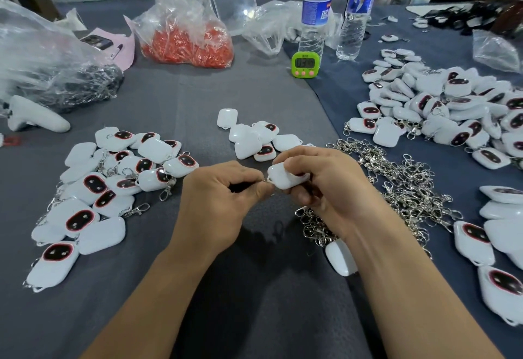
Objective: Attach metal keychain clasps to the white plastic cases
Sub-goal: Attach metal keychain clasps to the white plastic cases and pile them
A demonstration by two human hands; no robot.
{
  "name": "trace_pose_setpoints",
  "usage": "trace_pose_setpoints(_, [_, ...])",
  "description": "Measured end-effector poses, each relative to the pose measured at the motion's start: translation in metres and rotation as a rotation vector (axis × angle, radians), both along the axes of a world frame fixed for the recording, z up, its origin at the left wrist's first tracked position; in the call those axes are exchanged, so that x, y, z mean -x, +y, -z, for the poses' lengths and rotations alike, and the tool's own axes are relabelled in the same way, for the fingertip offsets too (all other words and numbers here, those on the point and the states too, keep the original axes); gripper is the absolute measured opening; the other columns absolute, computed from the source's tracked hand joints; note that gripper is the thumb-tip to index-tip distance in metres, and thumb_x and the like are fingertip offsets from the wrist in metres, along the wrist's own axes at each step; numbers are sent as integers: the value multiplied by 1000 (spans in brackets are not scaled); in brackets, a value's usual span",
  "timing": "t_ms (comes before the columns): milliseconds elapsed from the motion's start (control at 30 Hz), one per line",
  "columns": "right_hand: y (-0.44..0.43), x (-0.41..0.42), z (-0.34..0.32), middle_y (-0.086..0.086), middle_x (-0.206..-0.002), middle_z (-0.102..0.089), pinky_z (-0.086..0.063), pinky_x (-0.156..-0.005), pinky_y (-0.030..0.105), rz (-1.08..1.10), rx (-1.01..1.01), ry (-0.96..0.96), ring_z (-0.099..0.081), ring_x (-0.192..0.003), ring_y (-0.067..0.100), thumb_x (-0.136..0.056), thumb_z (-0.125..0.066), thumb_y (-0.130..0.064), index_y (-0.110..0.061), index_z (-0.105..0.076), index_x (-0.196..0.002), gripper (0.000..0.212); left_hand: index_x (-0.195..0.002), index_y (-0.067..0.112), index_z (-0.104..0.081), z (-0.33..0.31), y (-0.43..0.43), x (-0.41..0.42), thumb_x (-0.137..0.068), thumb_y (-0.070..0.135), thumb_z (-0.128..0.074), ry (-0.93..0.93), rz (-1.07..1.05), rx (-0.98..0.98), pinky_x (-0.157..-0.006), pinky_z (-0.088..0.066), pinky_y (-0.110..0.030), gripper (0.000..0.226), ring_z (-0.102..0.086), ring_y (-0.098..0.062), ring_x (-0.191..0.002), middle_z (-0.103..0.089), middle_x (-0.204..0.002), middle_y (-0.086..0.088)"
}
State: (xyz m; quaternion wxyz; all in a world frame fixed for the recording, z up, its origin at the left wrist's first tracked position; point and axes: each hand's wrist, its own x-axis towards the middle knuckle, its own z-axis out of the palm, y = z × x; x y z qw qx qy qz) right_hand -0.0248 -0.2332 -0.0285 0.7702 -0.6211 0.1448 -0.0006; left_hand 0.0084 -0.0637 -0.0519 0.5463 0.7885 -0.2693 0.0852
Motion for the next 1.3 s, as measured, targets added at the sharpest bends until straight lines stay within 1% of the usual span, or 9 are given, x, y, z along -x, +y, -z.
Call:
trace_pose_setpoints(233, [11,-4,5,11,-64,-66,-20,-39,20,61,-61,20,-40,-38,13,-90,-55,0,5,-71,-97,18,-86,26,-80,3,0,0,-77,13,-86,-163,-104,-155,-64,-39,-7,17,-60,-4,-67,-66,-71,17])
trace_pose_setpoints(400, [14,-6,3,15,-68,-61,-22,-40,21,66,-280,7,-40,-40,13,-91,-50,0,4,-70,-90,21,-83,37,-80,-2,-6,0,-81,12,-82,154,-75,145,-63,-50,-12,25,-67,1,-65,-75,-74,15])
trace_pose_setpoints(567, [14,-5,3,9,-62,-62,-28,-38,19,101,-234,-9,-42,-39,13,-93,-51,1,0,-70,-93,19,-77,36,-81,-5,-10,0,-86,13,-77,322,-72,207,-55,-46,-18,26,-53,-5,-56,-69,-61,7])
trace_pose_setpoints(667, [17,-3,5,9,-63,-64,-30,-37,17,147,-76,-39,-40,-38,13,-91,-59,1,-1,-73,-91,15,-75,29,-80,-2,-5,1,-85,17,-79,155,-119,-40,-57,-45,-21,15,-57,-5,-58,-69,-64,7])
trace_pose_setpoints(833, [22,-3,10,4,-56,-60,-33,-46,23,241,211,-90,-38,-43,13,-78,-72,-17,-14,-78,-73,8,-84,20,-80,3,-10,14,-87,19,-75,-323,-144,-496,-58,-43,-31,6,-57,-17,-60,-62,-68,4])
trace_pose_setpoints(1067, [17,-5,2,3,-49,-54,-21,-38,22,230,-190,10,-34,-34,11,-92,-58,-10,-4,-74,-78,22,-83,34,-81,-2,-17,8,-88,23,-76,291,-36,72,-63,-49,-17,14,-62,-1,-66,-75,-71,9])
trace_pose_setpoints(1167, [16,-4,2,4,-49,-52,-22,-44,25,206,-191,12,-34,-35,12,-92,-58,-11,-9,-78,-70,30,-86,25,-83,-5,-19,10,-85,24,-73,451,85,207,-83,-56,-26,11,-74,-11,-86,-79,-83,1])
trace_pose_setpoints(1233, [16,-4,2,6,-54,-57,-25,-42,22,226,-149,-41,-36,-36,14,-90,-59,-7,-9,-79,-73,26,-83,21,-83,-3,-17,9,-81,29,-73,419,41,159,-78,-56,-31,13,-71,-11,-79,-77,-76,-2])
trace_pose_setpoints(1300, [20,-3,4,6,-58,-62,-31,-41,21,271,24,-142,-40,-39,14,-86,-62,-5,-11,-78,-77,19,-75,18,-78,1,-12,7,-81,33,-70,185,-66,-81,-64,-47,-36,18,-58,-13,-62,-66,-63,-1])
